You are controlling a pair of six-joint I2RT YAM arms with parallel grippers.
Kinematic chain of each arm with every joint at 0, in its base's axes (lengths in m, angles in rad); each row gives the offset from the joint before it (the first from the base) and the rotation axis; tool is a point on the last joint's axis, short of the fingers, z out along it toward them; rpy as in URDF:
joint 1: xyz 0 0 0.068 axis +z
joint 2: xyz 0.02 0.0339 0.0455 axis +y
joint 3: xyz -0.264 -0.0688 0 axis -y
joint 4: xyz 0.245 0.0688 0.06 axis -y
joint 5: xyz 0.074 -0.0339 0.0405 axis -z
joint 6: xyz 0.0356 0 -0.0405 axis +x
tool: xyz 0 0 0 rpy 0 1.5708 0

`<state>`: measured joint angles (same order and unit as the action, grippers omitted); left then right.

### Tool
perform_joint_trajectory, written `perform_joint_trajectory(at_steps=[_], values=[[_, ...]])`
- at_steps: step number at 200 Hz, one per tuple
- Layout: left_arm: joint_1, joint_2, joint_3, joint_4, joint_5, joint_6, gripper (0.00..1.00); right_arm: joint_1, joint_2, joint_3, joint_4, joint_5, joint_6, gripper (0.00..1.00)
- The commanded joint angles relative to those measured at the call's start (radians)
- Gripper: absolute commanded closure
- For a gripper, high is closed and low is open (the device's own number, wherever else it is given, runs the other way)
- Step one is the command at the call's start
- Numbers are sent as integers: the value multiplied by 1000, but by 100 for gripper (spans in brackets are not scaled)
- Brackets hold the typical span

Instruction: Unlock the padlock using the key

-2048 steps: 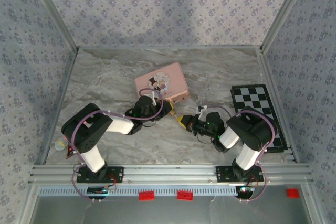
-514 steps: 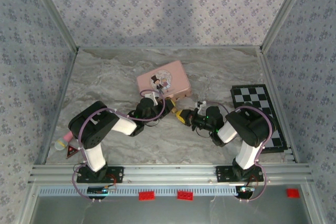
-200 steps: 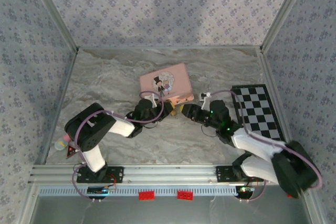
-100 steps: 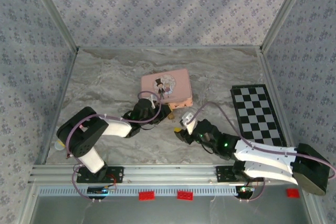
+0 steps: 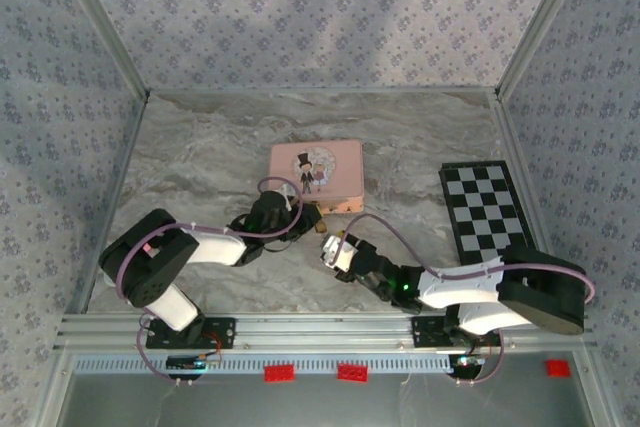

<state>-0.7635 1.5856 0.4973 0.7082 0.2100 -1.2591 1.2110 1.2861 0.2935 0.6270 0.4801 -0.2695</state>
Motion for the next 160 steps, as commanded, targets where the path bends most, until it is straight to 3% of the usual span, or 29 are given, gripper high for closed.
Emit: perform_joint_trajectory(at_steps=[1, 33, 160], values=[[16, -9, -22, -15, 18, -79, 100, -13, 16, -1, 94, 55, 2, 61], [19, -2, -23, 4, 23, -85, 100, -13, 54, 5, 123, 2, 25, 62], [22, 29, -20, 52, 44, -104, 100, 10, 195, 67, 206, 70, 31, 68]])
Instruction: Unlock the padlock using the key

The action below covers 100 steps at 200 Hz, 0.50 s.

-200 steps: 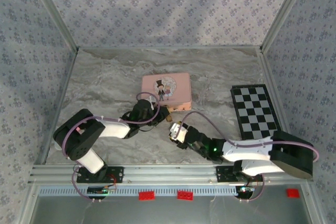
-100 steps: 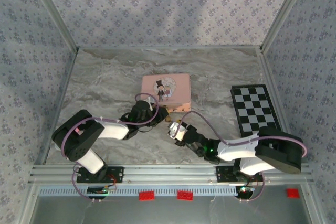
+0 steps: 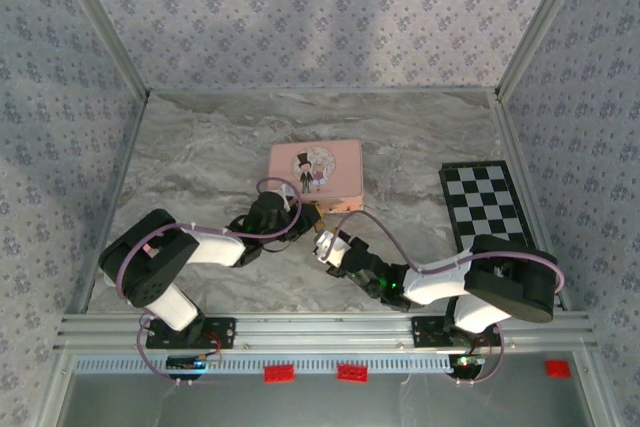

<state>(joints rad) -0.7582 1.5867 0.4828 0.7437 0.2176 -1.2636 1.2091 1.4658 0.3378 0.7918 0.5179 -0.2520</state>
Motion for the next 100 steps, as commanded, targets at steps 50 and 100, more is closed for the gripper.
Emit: perform_joint_trajectory(at_steps=[50, 100], values=[[17, 44, -9, 45, 45, -105, 100, 18, 45, 28, 51, 92, 33, 72], [16, 43, -11, 45, 48, -107, 100, 25, 97, 39, 90, 149, 33, 75]])
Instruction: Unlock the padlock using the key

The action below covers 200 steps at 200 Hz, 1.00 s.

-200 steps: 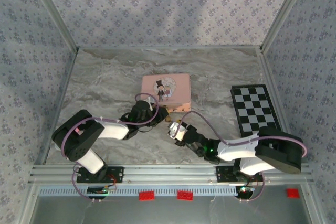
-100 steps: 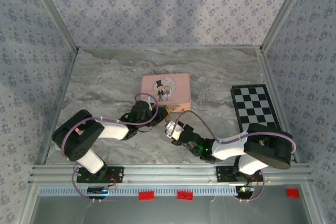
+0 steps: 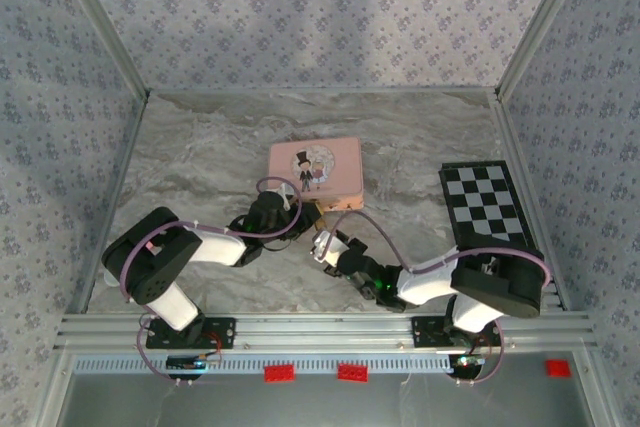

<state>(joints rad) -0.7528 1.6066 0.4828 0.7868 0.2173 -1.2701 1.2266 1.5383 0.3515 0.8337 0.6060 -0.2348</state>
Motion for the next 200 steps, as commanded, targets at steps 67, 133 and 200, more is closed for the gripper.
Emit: perform_joint_trajectory(at_steps=[67, 133, 200], values=[[10, 24, -13, 2, 45, -98, 100, 7, 35, 40, 51, 59, 15, 78], [10, 16, -17, 0, 45, -99, 100, 9, 69, 56, 55, 94, 27, 82], [9, 13, -19, 4, 45, -101, 100, 5, 71, 85, 10, 132, 61, 89]])
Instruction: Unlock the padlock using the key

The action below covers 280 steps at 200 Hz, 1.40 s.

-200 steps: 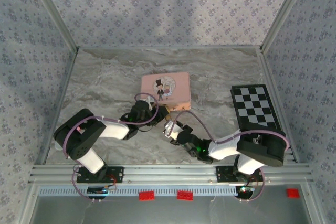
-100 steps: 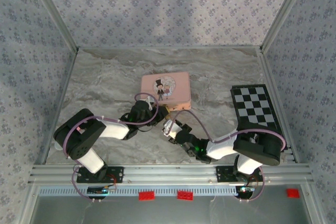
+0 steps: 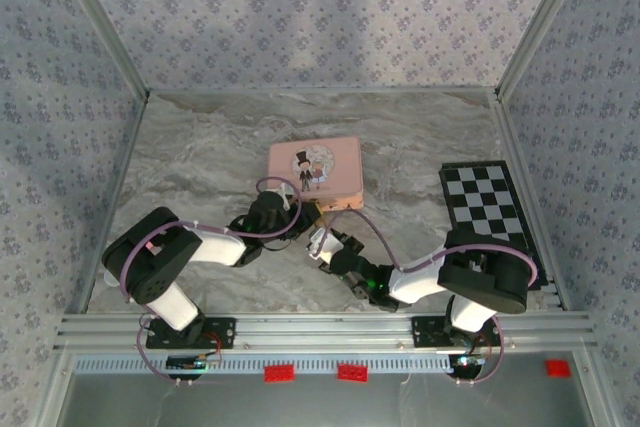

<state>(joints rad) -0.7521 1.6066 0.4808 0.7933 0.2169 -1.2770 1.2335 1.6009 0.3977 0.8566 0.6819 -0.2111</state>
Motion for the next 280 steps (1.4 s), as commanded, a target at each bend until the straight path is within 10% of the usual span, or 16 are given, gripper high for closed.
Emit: perform_joint_trajectory(at_steps=[1, 191, 280], values=[[8, 13, -16, -3, 46, -93, 100, -2, 8, 40, -15, 56, 38, 89], [7, -11, -19, 9, 40, -83, 100, -142, -167, 67, -320, -171, 601, 96], [7, -2, -19, 9, 36, -84, 100, -239, -209, -28, -196, -357, 904, 98]])
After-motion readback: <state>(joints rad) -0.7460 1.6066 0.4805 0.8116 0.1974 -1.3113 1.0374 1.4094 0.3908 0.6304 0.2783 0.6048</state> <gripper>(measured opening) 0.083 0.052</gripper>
